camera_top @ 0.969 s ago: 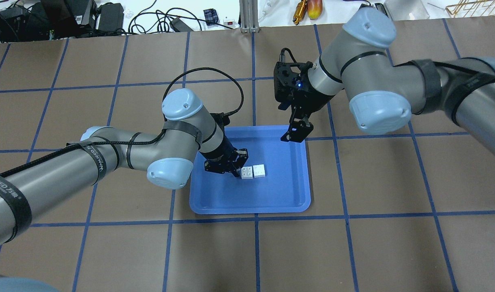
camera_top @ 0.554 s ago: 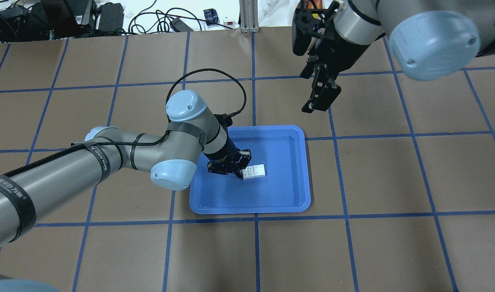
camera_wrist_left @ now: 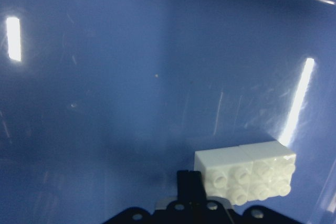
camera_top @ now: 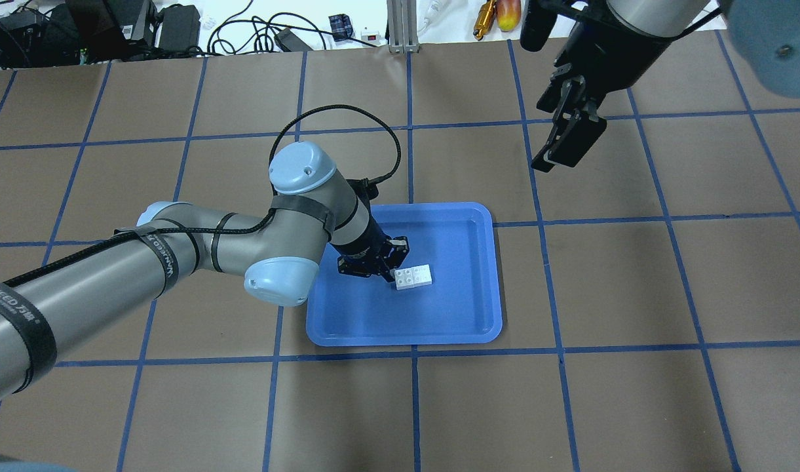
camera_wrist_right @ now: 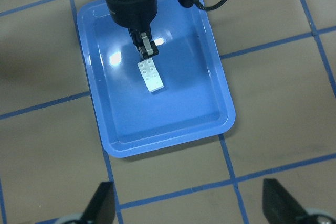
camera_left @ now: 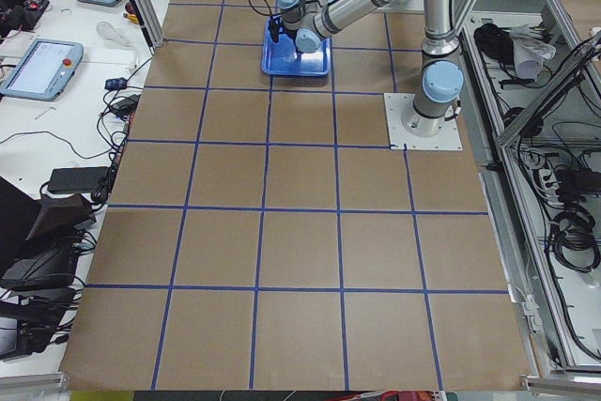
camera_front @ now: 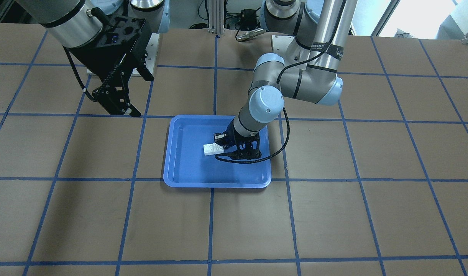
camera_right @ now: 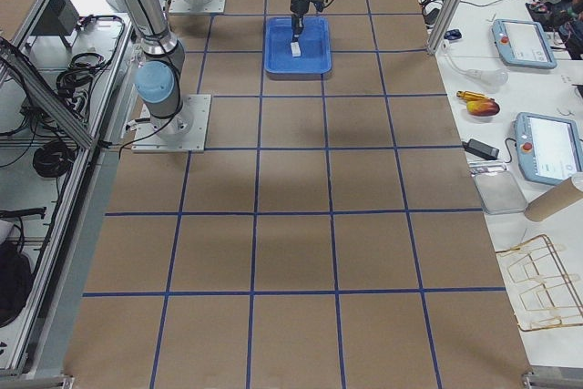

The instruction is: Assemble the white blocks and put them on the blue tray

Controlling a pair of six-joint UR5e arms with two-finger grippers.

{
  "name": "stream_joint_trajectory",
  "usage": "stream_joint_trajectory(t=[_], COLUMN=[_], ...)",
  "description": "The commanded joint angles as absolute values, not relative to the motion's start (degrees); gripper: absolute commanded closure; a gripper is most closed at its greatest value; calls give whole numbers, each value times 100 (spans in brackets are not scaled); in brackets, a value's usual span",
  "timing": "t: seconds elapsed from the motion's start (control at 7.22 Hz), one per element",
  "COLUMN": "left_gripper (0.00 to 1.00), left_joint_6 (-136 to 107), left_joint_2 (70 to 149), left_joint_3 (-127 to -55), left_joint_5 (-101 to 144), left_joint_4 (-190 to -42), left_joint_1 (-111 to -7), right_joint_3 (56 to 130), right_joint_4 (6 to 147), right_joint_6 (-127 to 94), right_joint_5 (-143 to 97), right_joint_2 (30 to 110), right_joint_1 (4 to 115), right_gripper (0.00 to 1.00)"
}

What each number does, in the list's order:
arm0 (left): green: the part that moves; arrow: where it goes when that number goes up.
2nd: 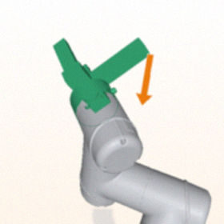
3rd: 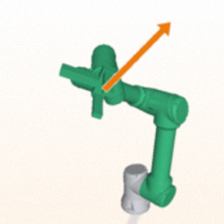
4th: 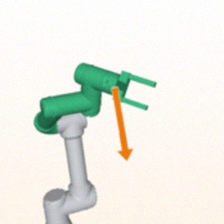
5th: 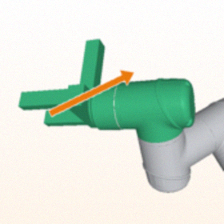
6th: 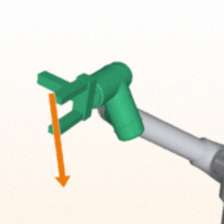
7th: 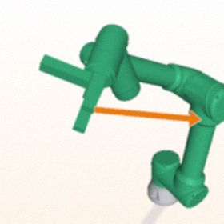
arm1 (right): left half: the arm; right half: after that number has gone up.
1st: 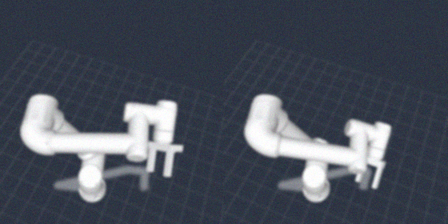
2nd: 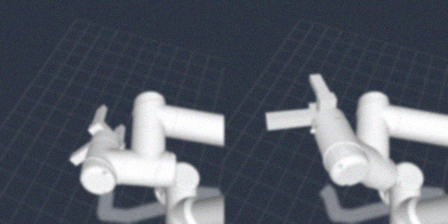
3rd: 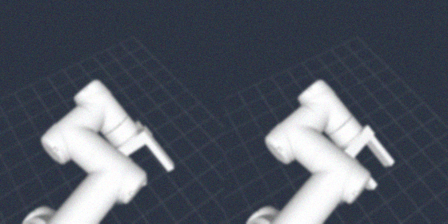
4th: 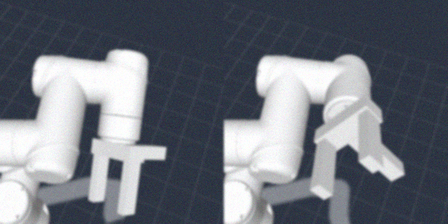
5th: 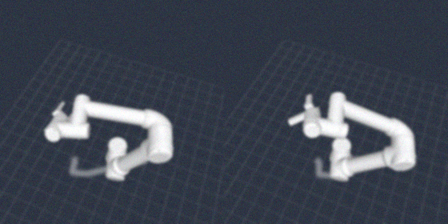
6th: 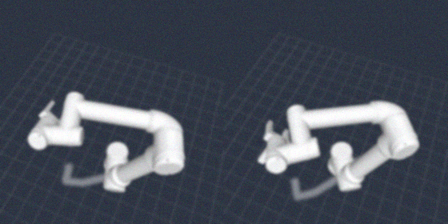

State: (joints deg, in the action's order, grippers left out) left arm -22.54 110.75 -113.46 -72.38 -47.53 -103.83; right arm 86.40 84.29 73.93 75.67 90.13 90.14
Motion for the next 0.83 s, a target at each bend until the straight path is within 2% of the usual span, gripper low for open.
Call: stream_joint_trajectory(t=[0.0, 0.28, 0.55, 0.69], left_gripper=[100, 100, 97, 97], left_joint_6=[-1832, -1287, -296, 206], left_joint_2=[10951, 10680, 10329, 10249], left_joint_3=[-11041, -10664, -9770, -9347], left_joint_5=[-7399, -7759, -8716, -8719], left_joint_4=[-4842, -5524, -6848, -7438], left_joint_1=[-10101, -9810, -9626, -9206], right_joint_3=[8640, 8666, 8657, 8614], right_joint_4=[7981, 7989, 8120, 8443], right_joint_6=[6475, 6171, 4519, 3700], right_joint_5=[7919, 8496, 8499, 8534], right_joint_2=[9263, 9430, 9439, 9413], right_joint_1=[8965, 8904, 8842, 8842], right_gripper=[0, 0, 0, 0])
